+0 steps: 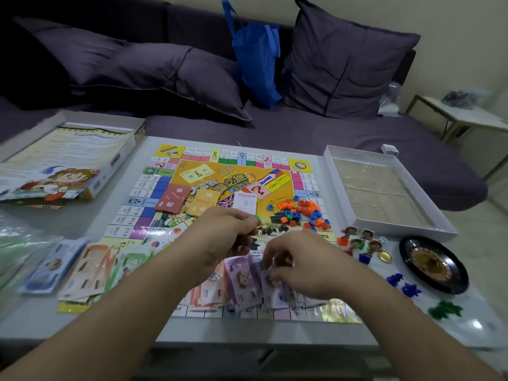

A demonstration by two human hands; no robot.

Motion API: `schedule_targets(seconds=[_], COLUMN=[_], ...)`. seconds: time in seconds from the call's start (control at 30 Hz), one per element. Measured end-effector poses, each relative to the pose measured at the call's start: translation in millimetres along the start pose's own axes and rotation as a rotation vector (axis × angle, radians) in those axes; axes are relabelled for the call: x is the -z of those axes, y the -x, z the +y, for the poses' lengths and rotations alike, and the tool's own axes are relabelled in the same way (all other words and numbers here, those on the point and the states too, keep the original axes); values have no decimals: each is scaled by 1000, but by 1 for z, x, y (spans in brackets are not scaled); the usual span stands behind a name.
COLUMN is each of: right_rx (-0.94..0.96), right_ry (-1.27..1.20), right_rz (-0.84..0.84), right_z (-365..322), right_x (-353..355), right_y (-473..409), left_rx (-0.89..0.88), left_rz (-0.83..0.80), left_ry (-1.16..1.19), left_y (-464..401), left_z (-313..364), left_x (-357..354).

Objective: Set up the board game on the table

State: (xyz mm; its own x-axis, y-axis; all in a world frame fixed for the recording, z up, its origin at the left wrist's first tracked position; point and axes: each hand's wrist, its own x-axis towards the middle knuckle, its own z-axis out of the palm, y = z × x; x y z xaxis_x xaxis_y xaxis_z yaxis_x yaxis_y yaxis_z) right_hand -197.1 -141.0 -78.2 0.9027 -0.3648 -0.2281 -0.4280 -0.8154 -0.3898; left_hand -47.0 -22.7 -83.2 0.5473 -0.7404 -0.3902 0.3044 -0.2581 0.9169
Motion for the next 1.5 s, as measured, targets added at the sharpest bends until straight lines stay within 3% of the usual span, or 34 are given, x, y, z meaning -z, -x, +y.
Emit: schedule_targets(seconds=[0.13,0.27,0.57,1.03,1.37,1.5], right_rx=[-41,2,56,108,170,141], right_ry=[-425,-936,-1421,-1352,-1262,-1263], right_rz=[340,549,537,695,627,607], right_z=[12,13,1,-6,-3,3], right_x=[15,19,6,-2,0,6], right_y=[-4,-10,-23,-24,-22,-21], left_rx=[10,31,36,25,74,55], left_rz=[-40,-114,-298,-283,-351,-299], left_ry=[98,216,476,581,590,556], left_y=[-2,-2,-3,4,9,6], left_z=[0,1,0,0,5,7], left_x=[0,-5,-25,-27,-20,-23])
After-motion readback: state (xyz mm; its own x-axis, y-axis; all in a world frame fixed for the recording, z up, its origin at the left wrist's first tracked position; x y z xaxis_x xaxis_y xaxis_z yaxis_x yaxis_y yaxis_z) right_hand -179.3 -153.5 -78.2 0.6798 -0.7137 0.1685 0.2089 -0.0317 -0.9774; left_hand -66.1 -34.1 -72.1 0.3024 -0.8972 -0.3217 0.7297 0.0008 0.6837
